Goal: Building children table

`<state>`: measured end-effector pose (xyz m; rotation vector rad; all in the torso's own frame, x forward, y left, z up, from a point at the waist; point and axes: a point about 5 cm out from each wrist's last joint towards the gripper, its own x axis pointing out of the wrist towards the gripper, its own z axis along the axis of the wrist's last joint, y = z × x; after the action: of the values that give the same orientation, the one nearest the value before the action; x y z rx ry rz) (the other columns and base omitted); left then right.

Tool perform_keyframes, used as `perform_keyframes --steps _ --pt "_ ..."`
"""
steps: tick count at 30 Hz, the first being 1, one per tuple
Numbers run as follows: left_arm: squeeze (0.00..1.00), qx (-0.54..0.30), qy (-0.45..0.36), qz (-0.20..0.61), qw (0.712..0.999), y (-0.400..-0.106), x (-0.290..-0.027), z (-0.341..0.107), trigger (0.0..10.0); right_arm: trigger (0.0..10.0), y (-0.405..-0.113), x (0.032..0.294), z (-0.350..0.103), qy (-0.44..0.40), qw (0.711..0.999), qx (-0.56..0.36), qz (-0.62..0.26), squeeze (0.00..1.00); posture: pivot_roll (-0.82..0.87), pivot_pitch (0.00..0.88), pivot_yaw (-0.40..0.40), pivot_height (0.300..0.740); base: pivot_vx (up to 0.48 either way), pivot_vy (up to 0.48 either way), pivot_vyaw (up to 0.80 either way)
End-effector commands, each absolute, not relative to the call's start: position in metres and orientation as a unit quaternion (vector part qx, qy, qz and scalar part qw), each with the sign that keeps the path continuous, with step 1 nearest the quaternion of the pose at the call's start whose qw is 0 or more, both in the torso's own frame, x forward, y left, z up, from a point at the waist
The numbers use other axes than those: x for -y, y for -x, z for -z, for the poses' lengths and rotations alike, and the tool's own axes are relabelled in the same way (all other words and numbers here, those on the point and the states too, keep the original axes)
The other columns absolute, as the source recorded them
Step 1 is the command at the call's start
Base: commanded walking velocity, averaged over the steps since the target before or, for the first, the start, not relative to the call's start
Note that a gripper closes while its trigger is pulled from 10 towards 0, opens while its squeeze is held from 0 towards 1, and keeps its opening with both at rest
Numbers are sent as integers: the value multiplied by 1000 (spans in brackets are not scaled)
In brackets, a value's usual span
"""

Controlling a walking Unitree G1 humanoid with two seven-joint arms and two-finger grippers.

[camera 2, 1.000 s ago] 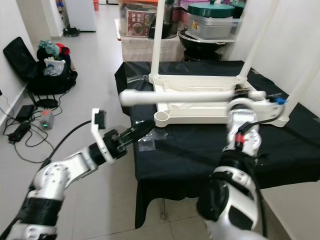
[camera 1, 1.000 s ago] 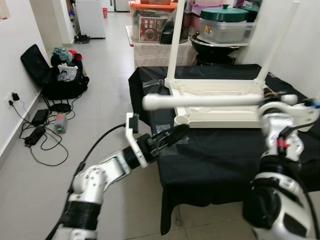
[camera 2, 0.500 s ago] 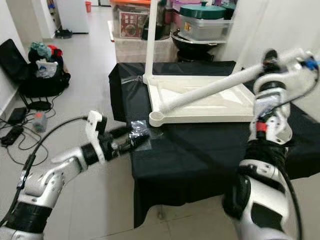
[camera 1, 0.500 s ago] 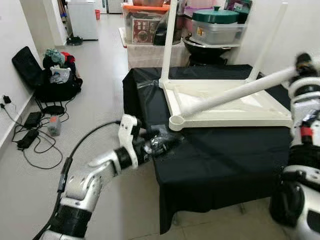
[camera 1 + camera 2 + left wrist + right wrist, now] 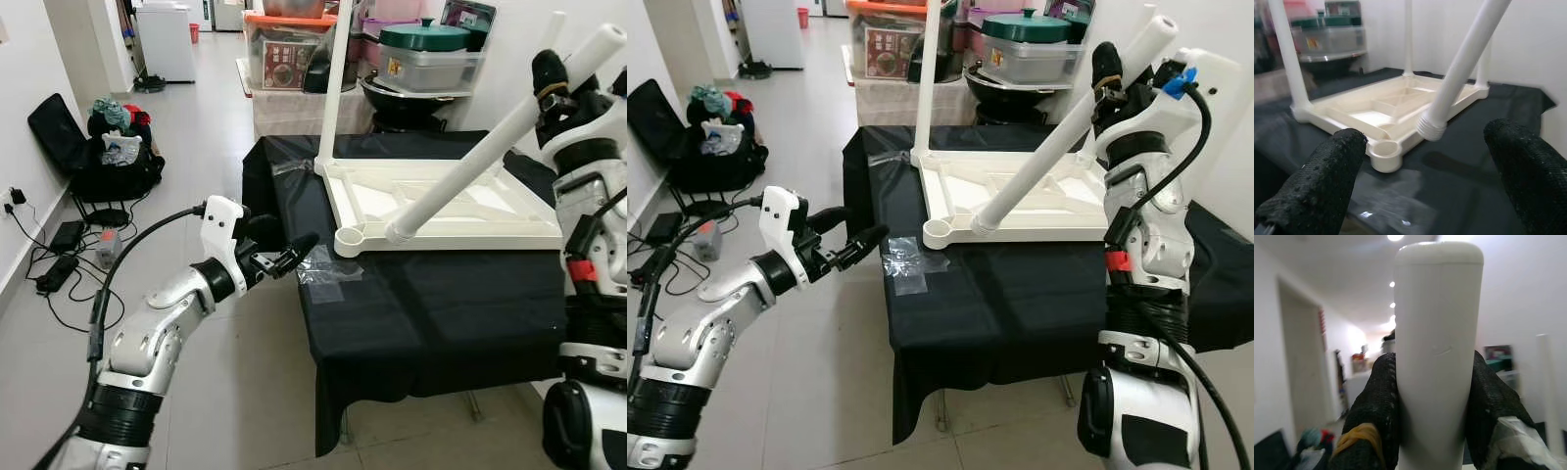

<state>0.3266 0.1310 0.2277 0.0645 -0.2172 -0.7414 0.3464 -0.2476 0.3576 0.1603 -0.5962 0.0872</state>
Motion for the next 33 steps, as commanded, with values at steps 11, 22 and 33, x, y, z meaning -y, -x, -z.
perform_keyframes --steps 11,22,33 --pt "0 147 -149 423 882 -338 -128 -245 10000 0 -338 205 -386 -78 937 282 -192 0 32 0 -51 740 0 0 0" --pt "0 160 -186 385 890 -364 -131 -253 10000 0 -327 149 -404 -160 899 255 -317 0 19 0 -42 740 0 0 0" --pt "0 162 -194 360 898 -370 -134 -248 10000 0 -323 130 -400 -211 882 215 -363 0 21 0 -40 740 0 0 0"
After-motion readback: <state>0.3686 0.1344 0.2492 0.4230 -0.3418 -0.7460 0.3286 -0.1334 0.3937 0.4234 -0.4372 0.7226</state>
